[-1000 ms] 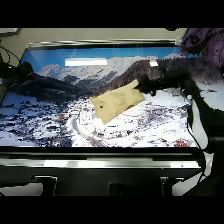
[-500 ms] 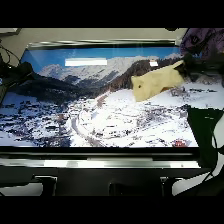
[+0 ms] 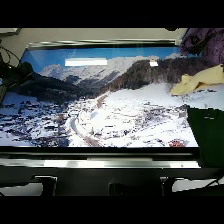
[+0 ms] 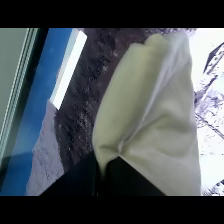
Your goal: Fold the clothes and pants, and hang the long-sleeved shirts on hangers.
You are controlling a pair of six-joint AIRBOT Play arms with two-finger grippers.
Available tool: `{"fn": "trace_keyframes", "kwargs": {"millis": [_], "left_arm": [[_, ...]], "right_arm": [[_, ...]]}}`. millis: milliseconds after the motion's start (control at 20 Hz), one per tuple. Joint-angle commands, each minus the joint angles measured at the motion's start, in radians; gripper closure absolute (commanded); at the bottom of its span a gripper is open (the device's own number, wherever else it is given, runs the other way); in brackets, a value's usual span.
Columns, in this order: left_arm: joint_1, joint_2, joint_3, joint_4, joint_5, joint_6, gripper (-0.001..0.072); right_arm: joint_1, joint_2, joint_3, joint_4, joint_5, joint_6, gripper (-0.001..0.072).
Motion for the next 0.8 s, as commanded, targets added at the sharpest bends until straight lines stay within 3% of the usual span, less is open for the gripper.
{"fn": "trace_keyframes", "kwargs": {"millis": [0, 150, 450, 750], "left_arm": [[-0.001, 0.0, 0.0, 0.0, -0.016, 0.0, 0.0687], [-0.001, 0.0, 0.0, 0.0, -0.044, 0.0, 0.0687], [-0.001, 0.0, 0.0, 0.0, -0.088, 0.0, 0.0687], [0.0, 0.001, 0.0, -0.015, -0.103, 0.017, 0.0687]], "right_arm": [[-0.026, 0.06, 0.002, -0.181, -0.092, 0.182, 0.0685], [-0.026, 0.108, 0.002, -0.307, -0.192, 0.256, 0.0685], [-0.025, 0.157, 0.002, -0.467, -0.406, 0.273, 0.0685], [-0.026, 0.16, -0.001, -0.733, -0.645, 0.141, 0.0682]]}}
